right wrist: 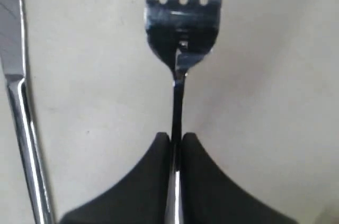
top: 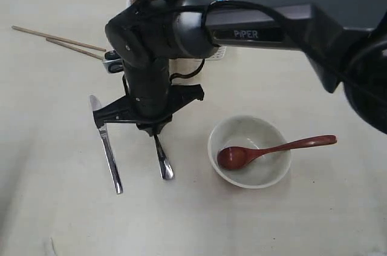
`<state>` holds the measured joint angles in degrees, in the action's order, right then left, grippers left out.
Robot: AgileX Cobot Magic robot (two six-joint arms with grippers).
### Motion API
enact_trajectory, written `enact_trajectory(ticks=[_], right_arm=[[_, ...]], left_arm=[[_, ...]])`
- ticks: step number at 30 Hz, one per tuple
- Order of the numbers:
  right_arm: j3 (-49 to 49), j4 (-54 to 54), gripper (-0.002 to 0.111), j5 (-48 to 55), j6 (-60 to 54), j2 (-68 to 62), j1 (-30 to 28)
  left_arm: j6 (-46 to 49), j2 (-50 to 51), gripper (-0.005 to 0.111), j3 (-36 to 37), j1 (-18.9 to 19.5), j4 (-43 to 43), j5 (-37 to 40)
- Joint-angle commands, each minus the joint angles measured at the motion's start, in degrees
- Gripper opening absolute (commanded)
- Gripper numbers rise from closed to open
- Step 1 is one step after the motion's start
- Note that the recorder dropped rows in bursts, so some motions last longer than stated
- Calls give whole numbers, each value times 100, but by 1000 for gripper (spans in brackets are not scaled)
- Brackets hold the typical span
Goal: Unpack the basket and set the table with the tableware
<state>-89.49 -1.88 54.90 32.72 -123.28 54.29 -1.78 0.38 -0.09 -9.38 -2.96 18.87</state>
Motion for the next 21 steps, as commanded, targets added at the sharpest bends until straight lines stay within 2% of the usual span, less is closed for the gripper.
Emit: enact_trajectory(ticks=[1, 5, 8, 14, 21], right_arm=[[-37, -173, 0, 312, 51, 396, -21], [-37, -1031, 0, 918, 309, 519, 129], [-37, -2250, 0, 1506, 661, 519, 494], [-37, -3937, 0, 1506, 1555, 446, 1349], [-37, -4248, 0, 1506, 1556, -116, 1729]], left_arm=[[1, -38, 0, 9, 15, 12, -46], [1, -38, 0, 9, 15, 12, -46], [1, -38, 0, 9, 15, 12, -46], [1, -38, 0, 9, 15, 12, -46], [1, -38, 0, 9, 15, 12, -46]])
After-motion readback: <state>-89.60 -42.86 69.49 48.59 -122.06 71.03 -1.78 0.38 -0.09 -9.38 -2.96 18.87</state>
